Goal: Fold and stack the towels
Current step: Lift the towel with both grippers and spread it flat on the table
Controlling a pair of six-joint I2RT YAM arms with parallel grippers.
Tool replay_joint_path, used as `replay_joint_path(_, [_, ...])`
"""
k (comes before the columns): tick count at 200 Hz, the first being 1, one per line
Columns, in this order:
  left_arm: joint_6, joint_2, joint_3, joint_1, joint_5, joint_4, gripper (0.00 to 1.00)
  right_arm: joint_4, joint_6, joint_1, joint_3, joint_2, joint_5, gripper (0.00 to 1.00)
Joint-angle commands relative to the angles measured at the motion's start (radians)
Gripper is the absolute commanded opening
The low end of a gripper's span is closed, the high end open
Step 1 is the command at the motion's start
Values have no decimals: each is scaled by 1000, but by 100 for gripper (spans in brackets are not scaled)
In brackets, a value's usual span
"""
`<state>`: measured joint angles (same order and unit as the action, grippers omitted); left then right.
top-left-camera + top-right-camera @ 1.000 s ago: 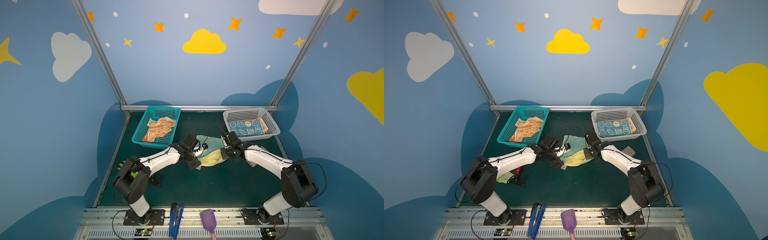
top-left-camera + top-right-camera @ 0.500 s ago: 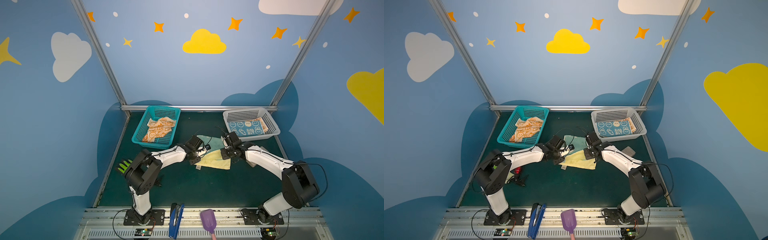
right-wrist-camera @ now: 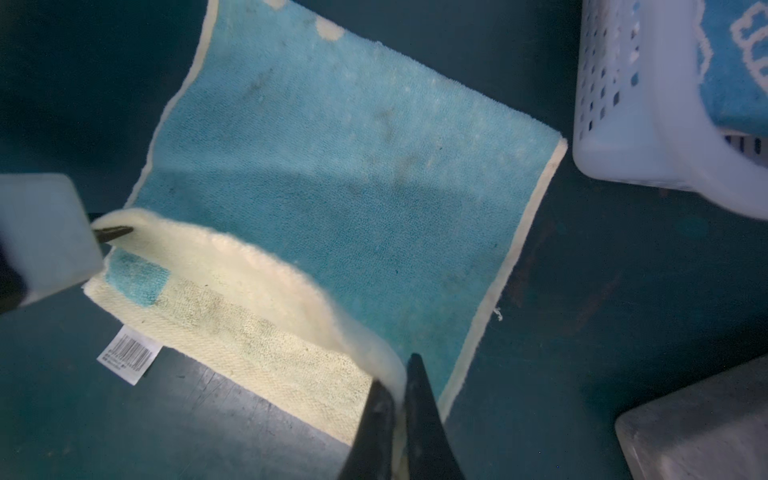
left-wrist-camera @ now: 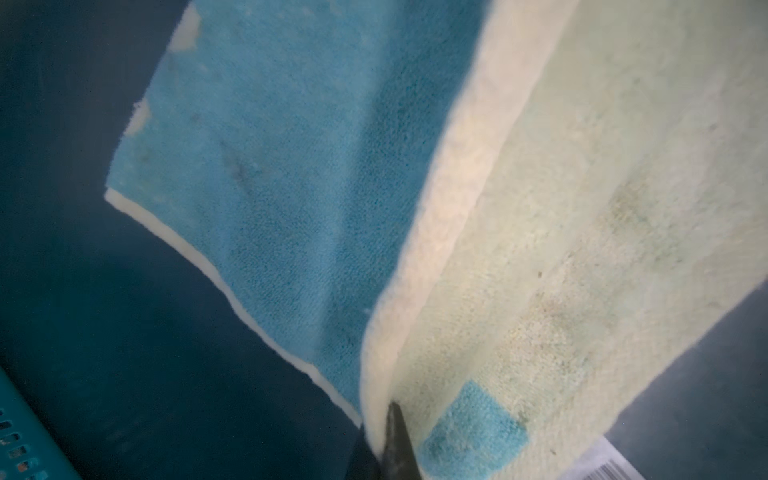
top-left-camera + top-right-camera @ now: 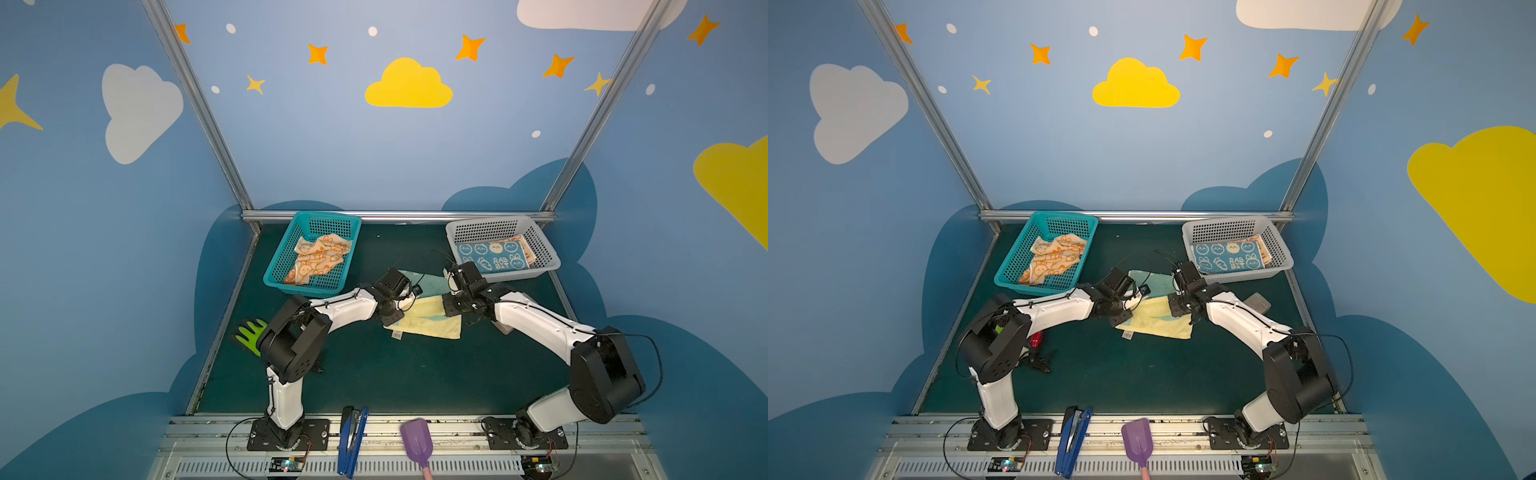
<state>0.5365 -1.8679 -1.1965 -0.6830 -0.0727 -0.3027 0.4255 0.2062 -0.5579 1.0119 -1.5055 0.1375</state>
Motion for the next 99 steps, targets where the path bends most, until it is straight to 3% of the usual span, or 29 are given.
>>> replay_joint_path(1, [-82, 79, -37, 6, -50, 10, 4, 7, 6, 4, 56, 53, -1, 0])
replay_joint_path(42, [-162, 195, -120, 5, -145, -25, 4, 22, -42, 3, 139, 108, -4, 0])
replay_joint_path(68, [-206, 276, -169, 5, -237, -34, 4, 7, -152, 0, 184, 173, -24, 0])
replay_joint_path(99, [-220, 383, -208, -1, -284, -47, 4, -195, -224, -3, 113, 316, -67, 0])
